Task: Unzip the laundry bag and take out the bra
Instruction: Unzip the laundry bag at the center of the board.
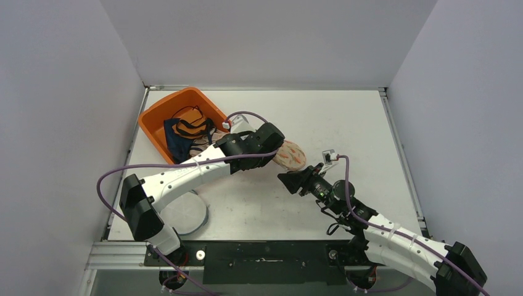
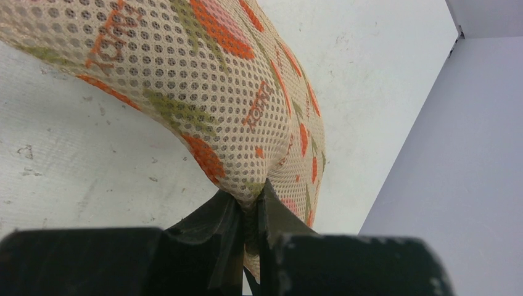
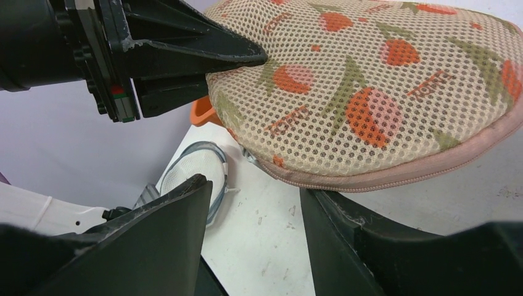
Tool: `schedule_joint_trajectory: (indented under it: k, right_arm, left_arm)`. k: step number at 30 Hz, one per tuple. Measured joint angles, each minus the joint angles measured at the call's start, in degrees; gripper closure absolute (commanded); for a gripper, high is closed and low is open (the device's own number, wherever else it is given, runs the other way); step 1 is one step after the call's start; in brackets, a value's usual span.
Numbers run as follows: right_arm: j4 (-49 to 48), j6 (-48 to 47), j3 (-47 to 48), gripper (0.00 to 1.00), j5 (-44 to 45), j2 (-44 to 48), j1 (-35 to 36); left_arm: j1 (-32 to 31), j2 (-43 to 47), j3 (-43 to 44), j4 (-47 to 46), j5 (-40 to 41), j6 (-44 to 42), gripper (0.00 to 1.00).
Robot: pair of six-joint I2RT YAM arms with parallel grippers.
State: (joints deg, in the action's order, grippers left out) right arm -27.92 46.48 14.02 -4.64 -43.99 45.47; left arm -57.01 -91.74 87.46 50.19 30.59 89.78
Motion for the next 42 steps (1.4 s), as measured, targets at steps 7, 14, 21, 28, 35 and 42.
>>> schedule_joint_trajectory:
  k: [7, 14, 21, 28, 35, 42]
  right_arm:
    - [-1.2, -1.05, 0.37, 0.54, 0.83, -1.2, 0.0]
    - [-2.95, -1.53, 0.66, 0.6, 0.85, -1.81, 0.0]
    - [-3.34, -2.03, 0.68, 0.63, 1.29, -1.75, 0.0]
    - [-3.23, -2.23, 0.7, 0.71, 2.36, -1.36, 0.0]
    - [-2.38, -2.23, 0.72, 0.8, 3.74, -1.27, 0.0]
    - [-1.95, -2.14, 0.72, 0.95, 4.79, -1.29, 0.0]
  left_arm:
    - [0.17, 0.02, -0.52, -0.83, -0.72, -0.07, 1.0]
    - [0.63, 0.02, -0.74, -1.49, -1.27, -0.15, 1.0]
    - [0.96, 0.13, -1.51, -2.38, -1.75, -0.2, 1.0]
    - [1.01, 0.28, -1.73, -2.93, -1.97, -0.2, 1.0]
    - [1.01, 0.44, -2.25, -3.39, -2.19, -0.26, 1.0]
    - [1.01, 0.48, -2.38, -3.65, -2.36, -0.42, 1.0]
